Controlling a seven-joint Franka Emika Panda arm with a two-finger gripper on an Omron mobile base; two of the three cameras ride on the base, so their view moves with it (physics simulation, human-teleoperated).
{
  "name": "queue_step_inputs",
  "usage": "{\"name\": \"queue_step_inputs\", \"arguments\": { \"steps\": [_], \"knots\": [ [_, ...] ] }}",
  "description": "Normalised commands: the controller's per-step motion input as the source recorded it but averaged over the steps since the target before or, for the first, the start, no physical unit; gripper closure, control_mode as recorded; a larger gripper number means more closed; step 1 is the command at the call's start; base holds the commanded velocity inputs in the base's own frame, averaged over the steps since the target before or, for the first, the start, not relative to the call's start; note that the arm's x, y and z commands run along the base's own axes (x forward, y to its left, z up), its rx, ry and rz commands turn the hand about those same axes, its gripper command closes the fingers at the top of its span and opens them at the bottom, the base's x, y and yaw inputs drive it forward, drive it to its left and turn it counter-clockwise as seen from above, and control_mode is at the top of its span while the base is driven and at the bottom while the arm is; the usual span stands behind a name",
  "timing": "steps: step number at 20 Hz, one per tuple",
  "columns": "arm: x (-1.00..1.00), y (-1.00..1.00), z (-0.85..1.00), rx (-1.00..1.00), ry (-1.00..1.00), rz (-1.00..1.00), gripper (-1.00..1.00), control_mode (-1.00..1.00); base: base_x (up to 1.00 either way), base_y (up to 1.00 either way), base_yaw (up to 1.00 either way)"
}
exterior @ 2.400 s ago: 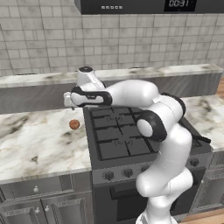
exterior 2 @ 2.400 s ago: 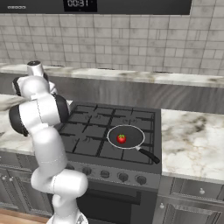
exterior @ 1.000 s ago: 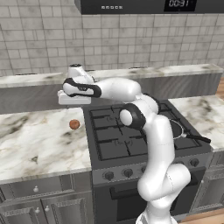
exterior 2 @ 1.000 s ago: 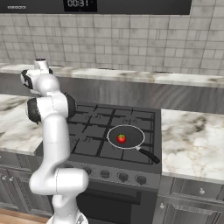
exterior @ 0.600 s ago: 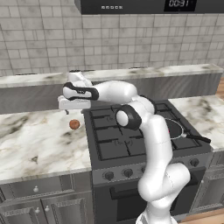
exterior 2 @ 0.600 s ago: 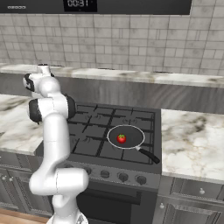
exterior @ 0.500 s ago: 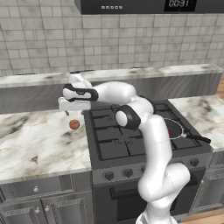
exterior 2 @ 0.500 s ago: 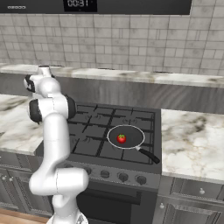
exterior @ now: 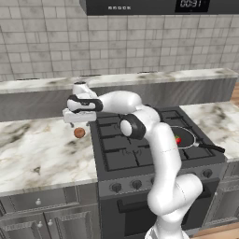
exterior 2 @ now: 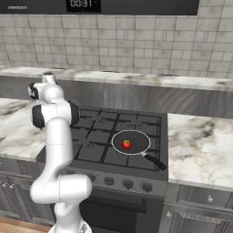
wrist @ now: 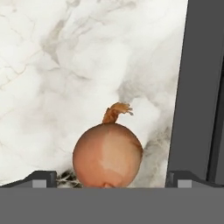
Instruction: Place the pan on the front right burner on the stove. Then place the tomato and the onion in the pan and turn on the front right burner.
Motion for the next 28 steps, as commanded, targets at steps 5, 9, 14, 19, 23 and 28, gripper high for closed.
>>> {"name": "queue_step_inputs", "arguments": {
  "steps": [5,9,14,19,23,28],
  "knots": [
    [0.0,0.04,-0.09,0.0,0.04,0.03,-1.0,-1.0,0.0,0.0,0.0],
    [0.0,0.01,-0.21,0.0,0.06,0.03,-1.0,-1.0,0.0,0.0,0.0],
    [0.01,0.01,-0.16,0.0,0.05,0.03,-1.0,-1.0,0.0,0.0,0.0],
    [0.0,0.01,-0.11,0.0,0.04,0.03,-1.0,-1.0,0.0,0.0,0.0],
    [0.0,0.03,-0.14,0.0,0.05,0.03,-1.0,-1.0,0.0,0.0,0.0],
    [0.0,0.02,-0.04,0.0,0.05,0.02,-1.0,-1.0,0.0,0.0,0.0]
  ]
}}
